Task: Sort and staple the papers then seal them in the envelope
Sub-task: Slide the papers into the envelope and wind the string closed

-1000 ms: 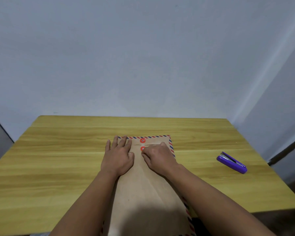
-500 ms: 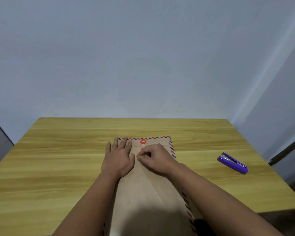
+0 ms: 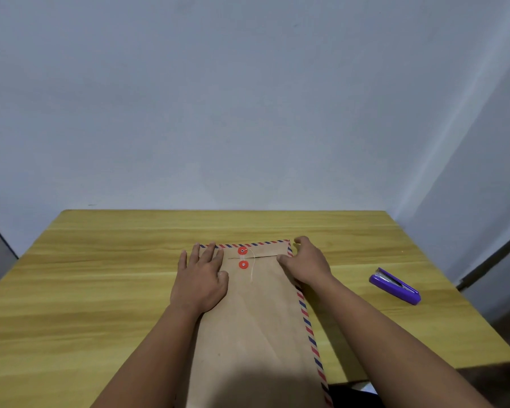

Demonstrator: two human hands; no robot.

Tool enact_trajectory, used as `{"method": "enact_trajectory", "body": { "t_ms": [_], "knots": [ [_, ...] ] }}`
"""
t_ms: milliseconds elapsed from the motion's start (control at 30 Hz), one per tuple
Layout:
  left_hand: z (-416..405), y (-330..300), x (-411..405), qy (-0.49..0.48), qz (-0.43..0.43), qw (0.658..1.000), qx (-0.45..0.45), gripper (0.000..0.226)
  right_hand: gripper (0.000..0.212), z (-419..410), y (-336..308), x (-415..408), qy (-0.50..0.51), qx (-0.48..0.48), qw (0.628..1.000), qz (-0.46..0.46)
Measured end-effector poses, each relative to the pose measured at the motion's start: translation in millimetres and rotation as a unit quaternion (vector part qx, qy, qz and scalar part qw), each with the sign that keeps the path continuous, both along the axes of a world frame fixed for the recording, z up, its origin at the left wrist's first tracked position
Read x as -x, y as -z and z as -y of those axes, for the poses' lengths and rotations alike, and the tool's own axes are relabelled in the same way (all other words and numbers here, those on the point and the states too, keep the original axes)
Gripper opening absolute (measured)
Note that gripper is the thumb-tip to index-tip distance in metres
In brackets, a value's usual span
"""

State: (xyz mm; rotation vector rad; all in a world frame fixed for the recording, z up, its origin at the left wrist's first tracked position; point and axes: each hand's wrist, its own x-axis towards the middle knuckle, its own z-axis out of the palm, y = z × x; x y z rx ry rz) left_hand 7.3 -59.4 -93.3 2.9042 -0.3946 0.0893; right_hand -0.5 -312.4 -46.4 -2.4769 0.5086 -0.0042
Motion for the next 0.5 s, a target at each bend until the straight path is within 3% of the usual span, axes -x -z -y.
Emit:
{"method": "enact_trajectory", "body": {
  "t_ms": [100,200,300,433,500],
  "knots": [
    [0.4,-0.3,0.3,-0.001,-0.004,1.000,0.000,0.082,0.064,0.5,-1.3,0.4,0.002,-0.018,1.000,-0.012],
    [1.0,0.2,-0.5,-0.009,-0.006,1.000,0.003,0.074,0.032,5.2,4.2,-1.4,0.009,-0.064,0.998,-0.005],
    [1.2,0.6,0.0,-0.022,-0.006,1.000,0.008,0.075,0.036,8.6,2.8,3.8,-0.005,-0.135,0.991,-0.011],
    [5.5,-5.5,0.3,-0.032,-0.024,0.999,-0.001,0.071,0.015,10.4,-6.8,18.2,-0.066,-0.185,0.978,-0.070],
    [9.6,-8.9,1.3,-0.040,-0.040,0.998,-0.015,0.065,0.015,11.2,-10.8,24.2,-0.074,-0.189,0.975,-0.089]
  ]
}}
